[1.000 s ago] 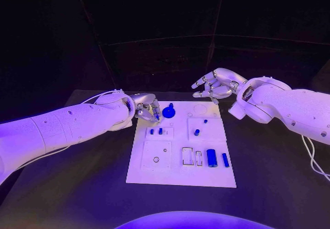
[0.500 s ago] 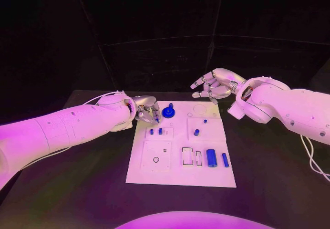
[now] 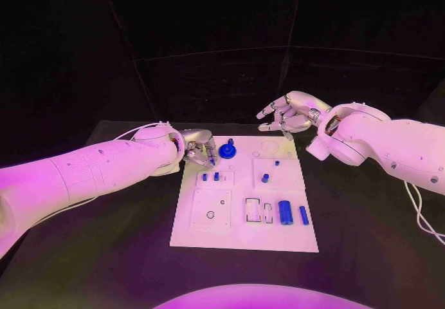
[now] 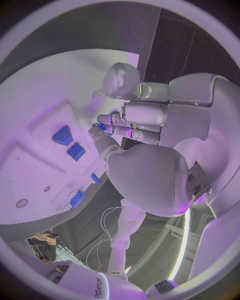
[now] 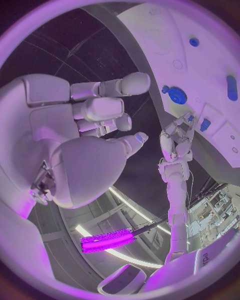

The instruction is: Assemble the parts on the task board

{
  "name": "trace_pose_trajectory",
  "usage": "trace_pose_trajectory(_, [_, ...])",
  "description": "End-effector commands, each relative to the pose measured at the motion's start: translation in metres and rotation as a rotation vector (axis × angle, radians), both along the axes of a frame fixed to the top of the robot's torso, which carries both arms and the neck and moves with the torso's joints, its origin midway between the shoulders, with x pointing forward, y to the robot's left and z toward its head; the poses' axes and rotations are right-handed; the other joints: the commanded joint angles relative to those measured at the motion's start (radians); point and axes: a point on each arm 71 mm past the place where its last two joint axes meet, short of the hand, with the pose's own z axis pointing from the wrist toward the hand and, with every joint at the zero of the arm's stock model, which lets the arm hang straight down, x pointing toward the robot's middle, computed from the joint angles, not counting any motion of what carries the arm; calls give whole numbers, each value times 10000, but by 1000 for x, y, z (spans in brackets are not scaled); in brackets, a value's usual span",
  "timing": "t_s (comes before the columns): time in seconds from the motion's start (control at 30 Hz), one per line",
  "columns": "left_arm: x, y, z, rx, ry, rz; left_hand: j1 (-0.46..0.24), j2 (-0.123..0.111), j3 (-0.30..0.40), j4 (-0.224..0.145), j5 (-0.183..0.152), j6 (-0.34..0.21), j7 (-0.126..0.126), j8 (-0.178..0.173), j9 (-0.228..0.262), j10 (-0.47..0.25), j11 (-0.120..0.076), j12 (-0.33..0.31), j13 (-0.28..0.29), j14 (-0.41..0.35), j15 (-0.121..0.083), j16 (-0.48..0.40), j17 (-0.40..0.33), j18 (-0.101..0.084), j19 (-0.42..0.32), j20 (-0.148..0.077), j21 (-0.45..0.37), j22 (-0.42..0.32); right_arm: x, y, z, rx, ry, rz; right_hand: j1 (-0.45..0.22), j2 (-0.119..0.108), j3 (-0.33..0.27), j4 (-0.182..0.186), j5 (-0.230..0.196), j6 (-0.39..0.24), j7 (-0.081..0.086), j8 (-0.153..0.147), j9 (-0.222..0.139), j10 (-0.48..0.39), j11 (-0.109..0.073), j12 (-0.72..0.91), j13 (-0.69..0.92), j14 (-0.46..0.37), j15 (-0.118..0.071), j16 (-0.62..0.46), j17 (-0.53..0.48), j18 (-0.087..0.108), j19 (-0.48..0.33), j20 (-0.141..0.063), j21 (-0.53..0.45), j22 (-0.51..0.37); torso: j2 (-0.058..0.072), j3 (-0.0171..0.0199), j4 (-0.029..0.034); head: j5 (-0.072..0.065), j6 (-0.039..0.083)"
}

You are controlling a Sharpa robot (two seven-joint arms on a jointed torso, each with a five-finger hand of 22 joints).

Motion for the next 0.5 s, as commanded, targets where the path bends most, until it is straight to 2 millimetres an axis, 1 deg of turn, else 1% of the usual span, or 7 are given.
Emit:
trace_pose_trajectory(0.03, [-1, -2, -2, 183, 184, -134, -106, -32, -22, -46, -31, -8, 20, -35, -13, 40, 17, -45, -10, 241, 18, 37, -8, -76, 25, 24, 29, 7, 0, 1, 2, 116, -97, 103, -44, 86, 5, 63, 69, -55, 7, 55, -5, -43, -10, 40, 6, -7, -57, -10, 10, 79, -20, 19, -27, 10, 0, 0, 0, -7, -16])
trace_pose_trajectory(0.1, [-1, -4, -3, 179, 197, -158, -107, -27, -21, -46, -30, -7, 22, -40, -15, 43, 18, -51, -9, 242, 20, 41, -2, -76, 23, 25, 26, 4, 0, 0, 2, 130, -97, 90, -39, 89, 8, 62, 71, -54, 6, 58, -4, -32, -11, 56, 22, -3, -58, 1, 27, 78, -16, 19, -25, 16, 2, -1, 4, -9, -21])
trace_pose_trajectory(0.27, [-2, -5, -3, 169, 209, -188, -107, -18, -19, -45, -29, 1, 22, -40, -15, 52, 17, -54, -7, 243, 21, 43, 0, -77, 23, 26, 30, 9, 0, 0, 2, 136, -77, 86, -39, 89, 8, 62, 71, -54, 6, 58, -4, -32, -11, 56, 22, -3, -58, 1, 27, 78, -16, 19, -25, 16, -1, 2, -10, -8, -31])
trace_pose_trajectory(0.4, [-2, -6, -4, 165, 213, -199, -106, -2, -21, -52, -30, 48, 11, -36, -10, 102, 6, -57, 6, 240, 19, 41, -17, -77, 22, 28, 35, 19, 0, 1, 2, 134, -60, 99, -39, 89, 8, 62, 71, -54, 6, 58, -4, -32, -11, 56, 22, -3, -58, 1, 27, 78, -16, 19, -25, 16, -5, 8, -4, -13, -21])
trace_pose_trajectory(0.5, [-2, -6, -4, 164, 209, -194, -105, 2, -26, -59, -31, 77, 2, -31, -7, 134, -2, -57, 14, 240, 14, 43, -19, -76, 21, 27, 40, 27, 0, 1, 2, 128, -49, 95, -39, 89, 8, 62, 71, -54, 6, 58, -4, -32, -11, 56, 22, -3, -58, 1, 27, 78, -16, 19, -25, 16, -6, 4, 7, -17, -34])
